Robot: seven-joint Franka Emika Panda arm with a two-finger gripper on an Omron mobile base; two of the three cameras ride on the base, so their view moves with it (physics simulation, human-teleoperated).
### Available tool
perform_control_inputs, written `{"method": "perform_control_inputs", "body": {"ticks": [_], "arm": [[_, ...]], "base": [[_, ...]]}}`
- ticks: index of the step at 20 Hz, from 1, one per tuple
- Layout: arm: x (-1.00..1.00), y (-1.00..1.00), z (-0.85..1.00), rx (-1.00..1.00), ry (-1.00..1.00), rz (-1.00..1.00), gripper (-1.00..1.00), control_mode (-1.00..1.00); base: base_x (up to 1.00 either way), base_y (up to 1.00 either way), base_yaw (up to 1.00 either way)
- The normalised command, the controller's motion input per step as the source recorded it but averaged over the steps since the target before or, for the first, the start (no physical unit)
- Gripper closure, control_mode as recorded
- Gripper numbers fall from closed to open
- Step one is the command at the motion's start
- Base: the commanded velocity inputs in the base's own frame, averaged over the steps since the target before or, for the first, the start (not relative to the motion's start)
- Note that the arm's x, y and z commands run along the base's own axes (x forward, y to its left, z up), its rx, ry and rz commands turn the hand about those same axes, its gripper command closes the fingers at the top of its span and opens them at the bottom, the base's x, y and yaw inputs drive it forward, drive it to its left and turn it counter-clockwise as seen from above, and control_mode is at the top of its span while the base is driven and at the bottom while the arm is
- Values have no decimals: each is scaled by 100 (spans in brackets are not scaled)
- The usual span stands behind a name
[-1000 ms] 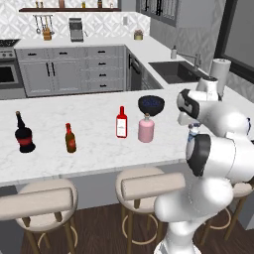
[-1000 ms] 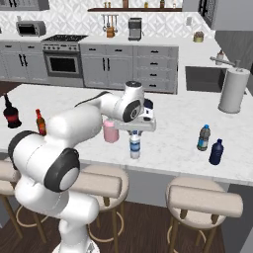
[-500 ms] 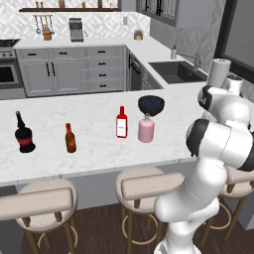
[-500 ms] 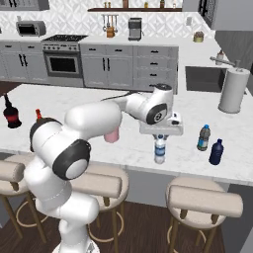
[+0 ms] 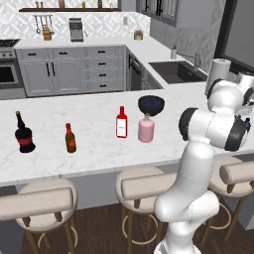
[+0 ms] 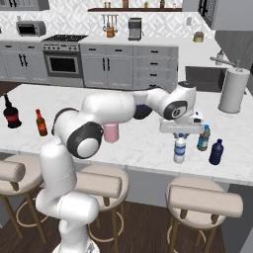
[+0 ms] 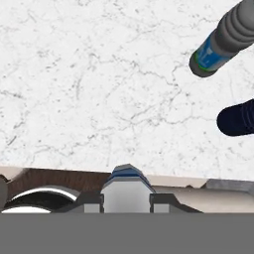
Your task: Move the plastic bottles in the middle to the plastics group, and the glass bottles in the middle to the glass group.
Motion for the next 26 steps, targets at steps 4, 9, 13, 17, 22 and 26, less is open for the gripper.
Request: {"method": "perform_control_inputs", "body": {"ticks": [4, 9, 13, 17, 22, 26], "arm": [[25, -46, -6, 0, 0, 0, 100, -100], [12, -20, -29, 0, 0, 0, 100, -100], [25, -5, -27, 0, 0, 0, 100, -100], [27, -9, -22, 0, 0, 0, 100, -100], [29, -3, -3, 0, 0, -2, 100, -100], [25, 0, 0, 0, 0, -10, 100, -100]], "base": [[0, 0, 0], [0, 0, 0], [0, 0, 0], [0, 0, 0], [0, 0, 0], [0, 0, 0]]}}
